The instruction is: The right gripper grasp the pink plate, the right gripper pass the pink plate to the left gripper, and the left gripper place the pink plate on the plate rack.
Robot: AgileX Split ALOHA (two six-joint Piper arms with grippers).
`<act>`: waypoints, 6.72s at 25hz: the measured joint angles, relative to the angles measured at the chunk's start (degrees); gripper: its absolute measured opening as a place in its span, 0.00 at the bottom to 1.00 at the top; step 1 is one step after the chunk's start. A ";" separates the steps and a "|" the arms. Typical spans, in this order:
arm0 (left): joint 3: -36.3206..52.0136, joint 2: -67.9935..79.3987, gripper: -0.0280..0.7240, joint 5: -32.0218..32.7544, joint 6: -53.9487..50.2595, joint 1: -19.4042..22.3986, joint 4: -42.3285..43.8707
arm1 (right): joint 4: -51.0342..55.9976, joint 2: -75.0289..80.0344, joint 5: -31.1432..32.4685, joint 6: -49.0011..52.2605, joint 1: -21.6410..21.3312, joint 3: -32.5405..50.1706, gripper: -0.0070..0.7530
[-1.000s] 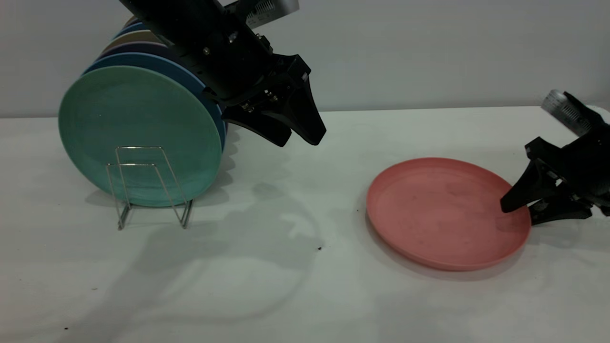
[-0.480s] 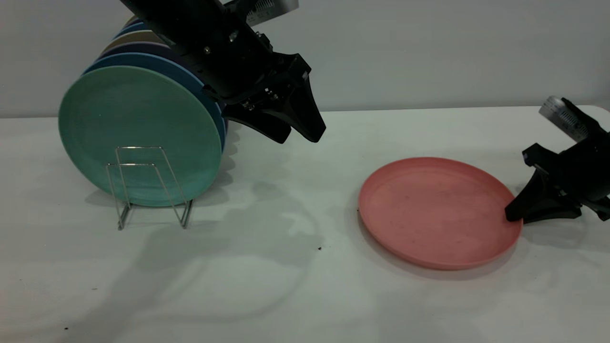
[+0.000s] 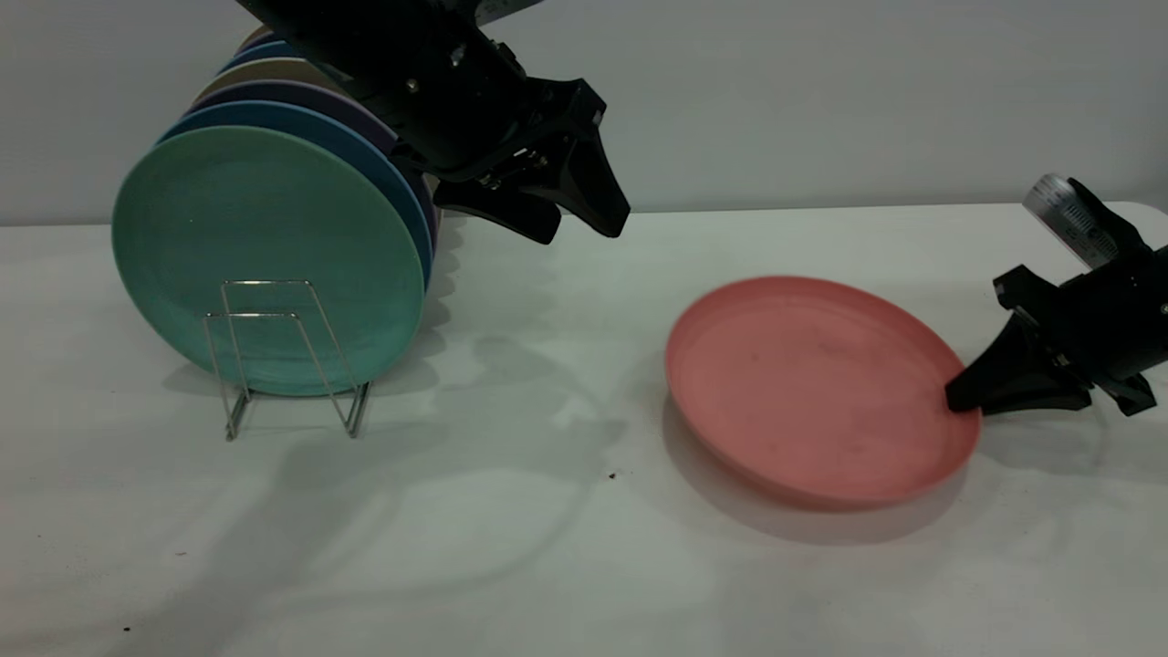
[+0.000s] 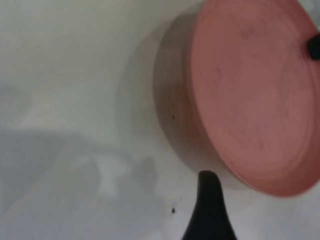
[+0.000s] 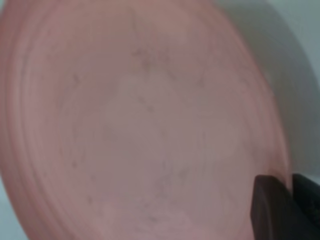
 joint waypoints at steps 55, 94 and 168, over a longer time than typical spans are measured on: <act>-0.38 -0.74 0.17 8.74 9.01 8.41 -4.12 | 18.94 -23.43 20.86 -8.99 0.48 0.13 0.58; -0.21 -18.32 0.17 16.06 72.68 24.88 16.30 | -48.09 -114.74 21.63 39.12 3.41 35.68 0.27; 0.54 -27.66 0.72 19.38 46.29 24.88 16.17 | -60.23 -123.72 20.54 51.31 3.41 45.16 0.31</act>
